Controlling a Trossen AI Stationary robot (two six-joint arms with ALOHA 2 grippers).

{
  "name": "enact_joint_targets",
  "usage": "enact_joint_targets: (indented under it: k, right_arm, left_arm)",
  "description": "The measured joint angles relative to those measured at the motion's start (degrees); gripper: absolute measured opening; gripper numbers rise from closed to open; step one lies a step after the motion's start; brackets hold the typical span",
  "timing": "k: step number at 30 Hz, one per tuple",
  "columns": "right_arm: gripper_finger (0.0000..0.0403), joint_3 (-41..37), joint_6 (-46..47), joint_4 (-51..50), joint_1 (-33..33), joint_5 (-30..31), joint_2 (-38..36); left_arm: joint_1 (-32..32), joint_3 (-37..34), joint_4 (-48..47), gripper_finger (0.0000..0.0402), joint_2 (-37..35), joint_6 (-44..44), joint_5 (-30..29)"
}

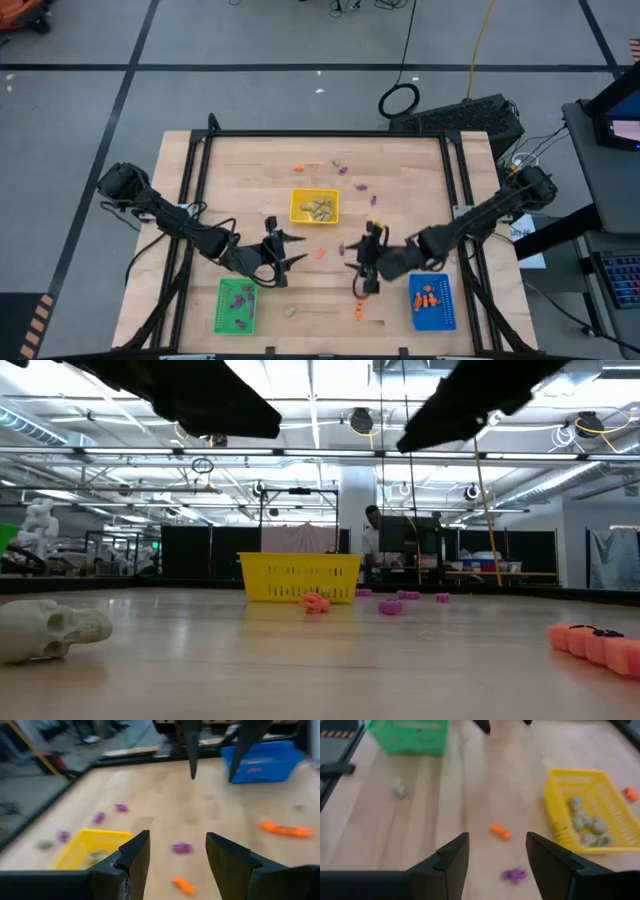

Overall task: Sort Halloween decoration
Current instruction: Put the white skull toy in the yellow basket

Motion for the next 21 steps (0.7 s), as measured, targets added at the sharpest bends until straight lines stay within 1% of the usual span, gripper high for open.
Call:
enact_joint_targets:
  k: [3, 7, 9, 12, 15, 19, 21]
  right_arm:
    - [0.0184, 0.0, 1.4, 0.1, 3.4, 1.3, 2.2]
    - [0.0184, 0.0, 3.0, 0.7, 6.6, 3.0, 5.1]
    - [0.0184, 0.0, 3.6, 1.9, 7.8, 4.2, 6.6]
    - [0.0184, 0.0, 4.0, 4.6, 9.2, 4.1, 8.9]
    - [0.0184, 0.0, 3.6, 8.7, 10.2, 4.1, 11.0]
    - [0.0184, -0.1, 2.2, 12.7, 10.7, 3.8, 12.3]
    - [0.0184, -0.1, 2.9, 13.2, 10.8, 3.6, 12.4]
  left_arm:
    - [-1.6, 0.0, 0.0, 0.0192, 0.0, -4.2, 3.2]
    - [-4.8, 1.3, -1.5, 0.0192, 0.0, -8.3, 3.9]
    - [-6.5, 3.4, -4.7, 0.0192, 0.0, -10.0, 3.9]
    - [-8.7, 8.1, -12.3, 0.0192, 0.4, -13.1, 3.7]
    - [-10.4, 14.3, -20.6, 0.0192, 2.4, -14.8, 3.6]
    - [-12.0, 23.8, -29.9, 0.0192, 7.6, -16.0, 4.6]
    - [-12.7, 28.4, -34.0, 0.0192, 10.6, -17.4, 5.3]
